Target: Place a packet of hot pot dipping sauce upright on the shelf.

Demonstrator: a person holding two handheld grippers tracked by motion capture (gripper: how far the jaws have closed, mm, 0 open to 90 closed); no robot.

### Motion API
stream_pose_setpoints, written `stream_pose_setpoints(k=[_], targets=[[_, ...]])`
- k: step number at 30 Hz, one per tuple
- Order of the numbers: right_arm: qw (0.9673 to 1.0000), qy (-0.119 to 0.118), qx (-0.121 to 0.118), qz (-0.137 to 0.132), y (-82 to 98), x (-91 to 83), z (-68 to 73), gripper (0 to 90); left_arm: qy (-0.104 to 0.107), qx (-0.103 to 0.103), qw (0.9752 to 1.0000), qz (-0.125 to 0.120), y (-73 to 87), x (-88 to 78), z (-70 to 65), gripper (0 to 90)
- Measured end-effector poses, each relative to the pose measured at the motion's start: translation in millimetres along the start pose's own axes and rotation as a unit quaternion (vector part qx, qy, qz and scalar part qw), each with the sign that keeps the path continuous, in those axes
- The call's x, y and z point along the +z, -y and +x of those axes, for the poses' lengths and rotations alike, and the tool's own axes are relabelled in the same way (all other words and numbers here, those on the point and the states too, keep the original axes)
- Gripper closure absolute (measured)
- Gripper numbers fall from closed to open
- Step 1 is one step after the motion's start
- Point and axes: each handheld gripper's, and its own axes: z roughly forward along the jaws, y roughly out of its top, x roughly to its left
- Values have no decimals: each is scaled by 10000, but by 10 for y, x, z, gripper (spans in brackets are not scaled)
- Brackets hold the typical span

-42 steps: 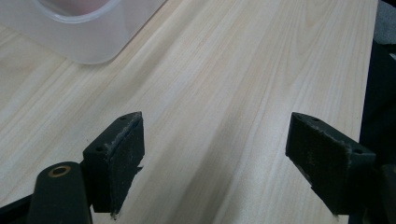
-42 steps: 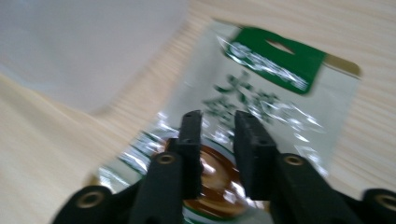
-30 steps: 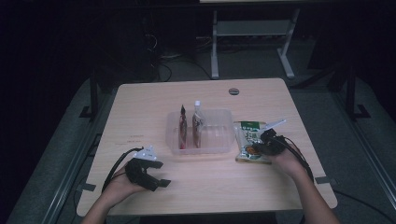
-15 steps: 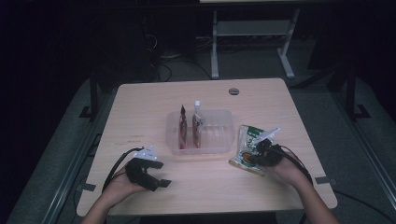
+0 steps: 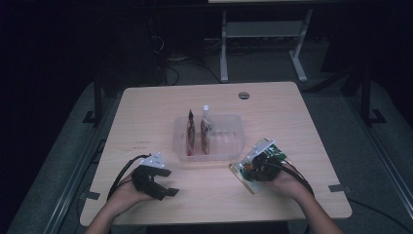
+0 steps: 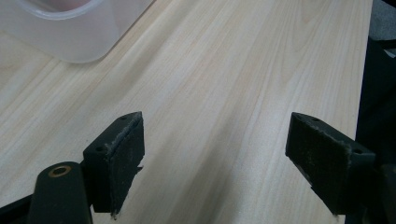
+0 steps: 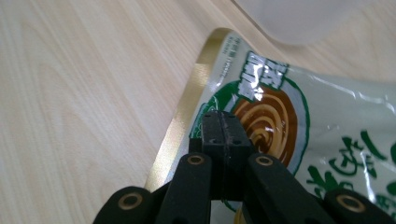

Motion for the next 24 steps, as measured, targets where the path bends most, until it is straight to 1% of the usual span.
stream_pose_setpoints(k=[1, 2, 3, 4, 5, 6, 7, 10, 12, 13, 14, 15, 16, 17, 18, 19, 20, 21, 23, 24], targets=[[10000, -18, 37, -86, 2, -25, -24, 892, -3, 13, 10000, -13, 0, -3, 0, 193], [9998, 19, 134, -150, 10, -70, -70, 829, -7, 20, 10000, -7, 1, -9, 0, 193], [9995, 98, 230, -199, 23, -124, -130, 807, -10, 20, 10000, -12, 3, -11, 1, 193], [9988, 236, 321, -285, 46, -179, -191, 797, -5, 0, 10000, -13, 4, -11, 3, 194], [9977, 362, 403, -408, 75, -232, -260, 763, -11, 3, 10000, -12, 3, -10, 8, 194], [9958, 552, 517, -519, 106, -276, -322, 728, -16, 7, 10000, -16, 2, -8, 12, 194], [9938, 758, 575, -578, 137, -307, -396, 712, -12, 6, 10000, -15, 1, -6, 12, 195], [9874, 1179, 840, -633, 236, -376, -626, 742, 10, 21, 10000, -4, -4, -2, 3, 196], [9822, 1408, 1041, -673, 299, -420, -769, 862, 17, 5, 10000, 9, -6, 0, -2, 199], [9789, 1530, 1171, -680, 328, -444, -844, 896, 15, 13, 10000, 10, -6, 3, 1, 199], [9761, 1610, 1268, -727, 355, -467, -913, 896, 16, 15, 10000, 17, -6, 5, 5, 199], [9755, 1617, 1300, -733, 381, -479, -977, 897, 9, 22, 10000, 30, -7, 7, 8, 200], [9729, 1726, 1367, -708, 406, -479, -1040, 897, 11, 21, 10000, 41, -8, 7, 9, 200], [9718, 1764, 1396, -701, 420, -473, -1076, 897, 10, 25, 10000, 92, -12, 2, 9, 200], [9723, 1696, 1448, -701, 438, -456, -1119, 896, 15, 22, 10000, 54, -8, 9, 9, 200], [9736, 1616, 1472, -664, 451, -418, -1156, 896, 25, 24, 10000, 56, -7, 10, 10, 200], [9757, 1505, 1458, -645, 460, -392, -1176, 896, 25, 22, 10000, 57, -7, 10, 10, 201], [9772, 1401, 1453, -662, 461, -374, -1180, 895, 20, 27, 10000, 71, -7, 7, 11, 201], [9807, 1258, 1359, -629, 454, -338, -1176, 896, 27, 9, 10000, 75, -5, 6, 14, 201], [9818, 1194, 1334, -631, 446, -330, -1169, 896, 32, -14, 10000, 54, -1, 11, 14, 201]])
